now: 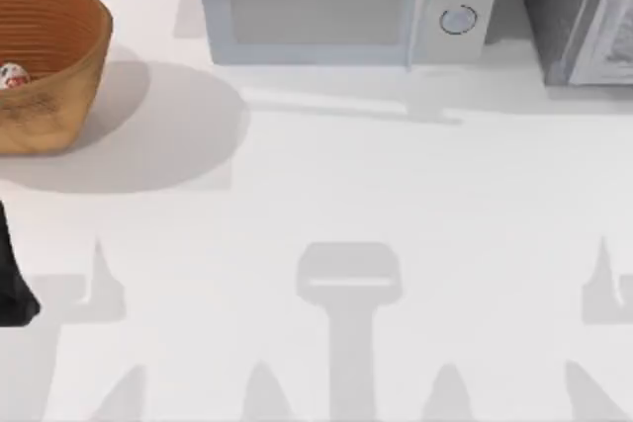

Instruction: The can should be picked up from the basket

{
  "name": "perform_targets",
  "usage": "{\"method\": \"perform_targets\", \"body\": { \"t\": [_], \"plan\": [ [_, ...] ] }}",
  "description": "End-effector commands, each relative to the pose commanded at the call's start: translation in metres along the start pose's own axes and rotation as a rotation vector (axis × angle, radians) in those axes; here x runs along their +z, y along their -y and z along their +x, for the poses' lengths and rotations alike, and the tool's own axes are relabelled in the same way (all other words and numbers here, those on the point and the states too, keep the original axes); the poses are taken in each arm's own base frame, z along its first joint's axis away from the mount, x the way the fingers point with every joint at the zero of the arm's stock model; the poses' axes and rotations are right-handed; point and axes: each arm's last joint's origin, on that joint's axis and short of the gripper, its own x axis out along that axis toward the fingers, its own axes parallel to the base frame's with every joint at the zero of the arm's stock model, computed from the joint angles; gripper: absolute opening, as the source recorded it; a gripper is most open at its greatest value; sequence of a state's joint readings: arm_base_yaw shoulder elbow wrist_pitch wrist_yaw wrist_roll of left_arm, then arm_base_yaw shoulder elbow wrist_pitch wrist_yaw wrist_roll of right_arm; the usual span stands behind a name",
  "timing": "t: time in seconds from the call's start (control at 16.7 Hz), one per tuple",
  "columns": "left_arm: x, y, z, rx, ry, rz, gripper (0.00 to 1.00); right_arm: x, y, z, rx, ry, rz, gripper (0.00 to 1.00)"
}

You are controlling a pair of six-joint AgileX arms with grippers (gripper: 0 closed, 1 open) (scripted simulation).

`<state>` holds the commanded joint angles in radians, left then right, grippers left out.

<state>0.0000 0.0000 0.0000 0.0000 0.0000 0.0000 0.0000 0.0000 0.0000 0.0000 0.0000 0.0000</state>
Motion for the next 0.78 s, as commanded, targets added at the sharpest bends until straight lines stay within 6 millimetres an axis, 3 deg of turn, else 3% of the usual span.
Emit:
{"method": "perform_targets", "body": {
  "t": [0.18,0.36,0.6,0.78],
  "plan": [
    [0.002,0.000,0.000,0.000,-0.005,0.001,1.00,0.000,0.000,0.000,0.000,0.000,0.000,1.00],
    [0.018,0.000,0.001,0.001,-0.055,0.006,1.00,0.000,0.000,0.000,0.000,0.000,0.000,1.00],
    [0.063,-0.002,0.013,0.003,-0.196,0.019,1.00,0.000,0.000,0.000,0.000,0.000,0.000,1.00],
    [0.104,-0.005,0.039,0.004,-0.342,0.028,1.00,0.000,0.000,0.000,0.000,0.000,0.000,1.00]
  ]
}}
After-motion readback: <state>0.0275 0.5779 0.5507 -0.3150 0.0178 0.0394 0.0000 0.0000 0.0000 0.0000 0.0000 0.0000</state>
